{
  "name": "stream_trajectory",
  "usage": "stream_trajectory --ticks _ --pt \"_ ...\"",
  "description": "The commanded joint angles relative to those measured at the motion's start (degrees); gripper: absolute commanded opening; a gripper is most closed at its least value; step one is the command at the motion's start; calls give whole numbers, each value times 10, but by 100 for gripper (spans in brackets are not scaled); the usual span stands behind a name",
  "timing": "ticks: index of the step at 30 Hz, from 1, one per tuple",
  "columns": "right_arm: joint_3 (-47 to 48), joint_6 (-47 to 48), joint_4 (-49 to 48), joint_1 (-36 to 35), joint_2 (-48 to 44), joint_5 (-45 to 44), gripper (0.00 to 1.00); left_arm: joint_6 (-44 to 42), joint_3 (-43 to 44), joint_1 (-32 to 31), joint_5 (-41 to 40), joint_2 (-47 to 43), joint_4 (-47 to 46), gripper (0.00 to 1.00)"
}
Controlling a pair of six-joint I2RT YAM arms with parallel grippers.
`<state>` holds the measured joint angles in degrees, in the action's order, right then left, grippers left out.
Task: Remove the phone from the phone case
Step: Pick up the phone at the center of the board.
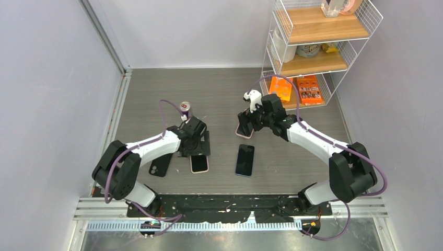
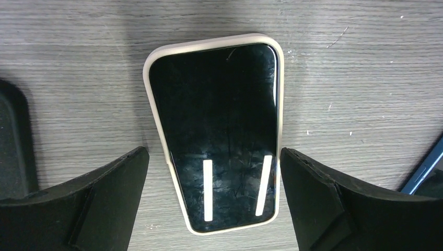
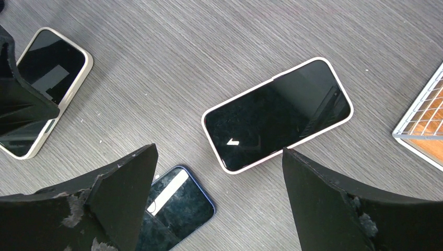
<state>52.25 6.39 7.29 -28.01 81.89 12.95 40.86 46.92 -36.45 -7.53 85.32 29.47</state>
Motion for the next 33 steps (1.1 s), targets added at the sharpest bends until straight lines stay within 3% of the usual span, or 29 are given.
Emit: stream_trajectory --ticks 1,18,33 --pt "8 -5 -22 2 7 10 96 10 22 -9 -11 15 -8 99" --pt "7 -6 -22 3 8 18 95 5 11 -43 -28 39 -15 99" --pt "7 -7 -21 10 5 17 95 -39 13 -49 -39 50 -32 59"
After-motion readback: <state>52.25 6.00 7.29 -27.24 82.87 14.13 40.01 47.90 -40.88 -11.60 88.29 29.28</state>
